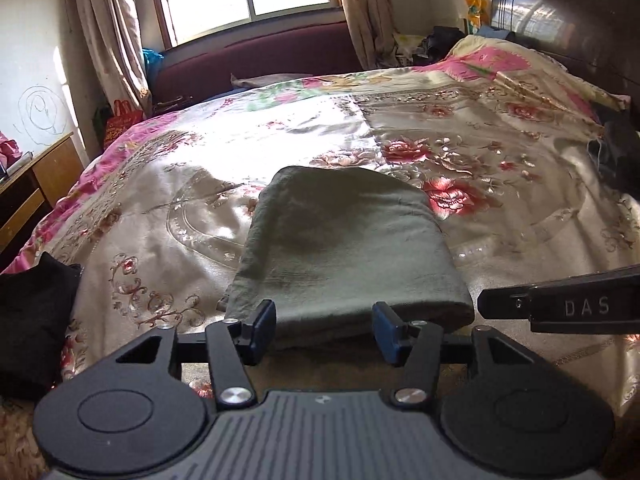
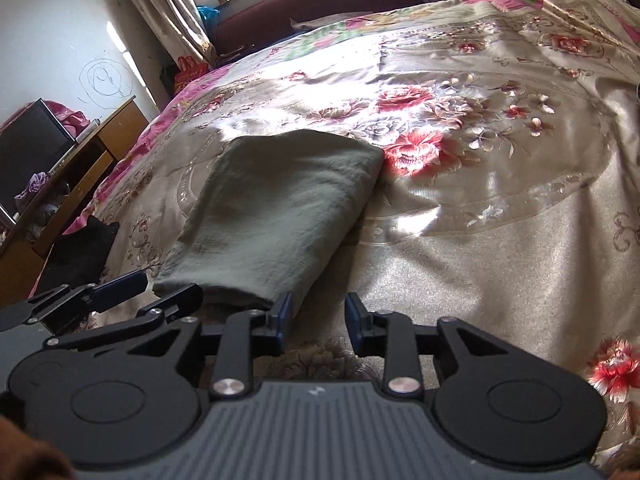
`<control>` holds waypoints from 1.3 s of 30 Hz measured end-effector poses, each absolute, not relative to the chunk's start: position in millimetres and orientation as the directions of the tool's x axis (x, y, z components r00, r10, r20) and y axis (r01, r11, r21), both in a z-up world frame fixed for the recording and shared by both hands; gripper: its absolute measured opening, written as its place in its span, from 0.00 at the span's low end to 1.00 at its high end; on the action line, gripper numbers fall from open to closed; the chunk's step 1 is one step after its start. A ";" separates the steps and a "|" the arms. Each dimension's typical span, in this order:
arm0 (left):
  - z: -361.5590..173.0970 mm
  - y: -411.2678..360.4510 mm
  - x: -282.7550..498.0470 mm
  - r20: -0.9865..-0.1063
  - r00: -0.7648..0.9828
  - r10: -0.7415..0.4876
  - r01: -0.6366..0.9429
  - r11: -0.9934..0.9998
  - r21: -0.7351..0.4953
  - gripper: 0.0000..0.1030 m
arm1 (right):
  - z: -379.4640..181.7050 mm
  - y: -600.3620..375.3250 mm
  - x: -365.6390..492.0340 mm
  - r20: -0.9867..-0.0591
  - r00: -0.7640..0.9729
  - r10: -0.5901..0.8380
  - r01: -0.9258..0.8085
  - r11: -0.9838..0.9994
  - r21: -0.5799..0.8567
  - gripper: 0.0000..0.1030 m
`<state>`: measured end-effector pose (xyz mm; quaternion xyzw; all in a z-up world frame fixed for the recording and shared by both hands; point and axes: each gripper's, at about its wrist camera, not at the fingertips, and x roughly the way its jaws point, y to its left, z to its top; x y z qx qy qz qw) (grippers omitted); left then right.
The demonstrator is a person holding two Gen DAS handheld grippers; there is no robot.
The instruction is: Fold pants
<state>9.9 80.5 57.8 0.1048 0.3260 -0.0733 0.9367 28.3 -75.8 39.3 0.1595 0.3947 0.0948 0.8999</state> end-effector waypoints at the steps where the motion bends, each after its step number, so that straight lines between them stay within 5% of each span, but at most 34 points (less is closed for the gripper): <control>1: 59.3 80.3 7.0 -0.618 0.784 -0.060 0.195 0.969 0.154 0.69 | 40.8 -73.8 24.9 -0.675 0.676 0.295 -0.050 0.933 0.357 0.31; 12: 60.8 79.0 -11.1 -0.586 0.811 -0.004 0.141 0.972 0.188 0.85 | 46.0 -61.5 6.5 -0.660 0.698 0.280 -0.081 0.945 0.316 0.32; 39: 44.5 80.0 -20.4 -0.611 0.790 0.045 0.087 0.979 0.184 0.88 | 29.1 -58.5 -0.7 -0.692 0.675 0.256 -0.058 0.954 0.296 0.32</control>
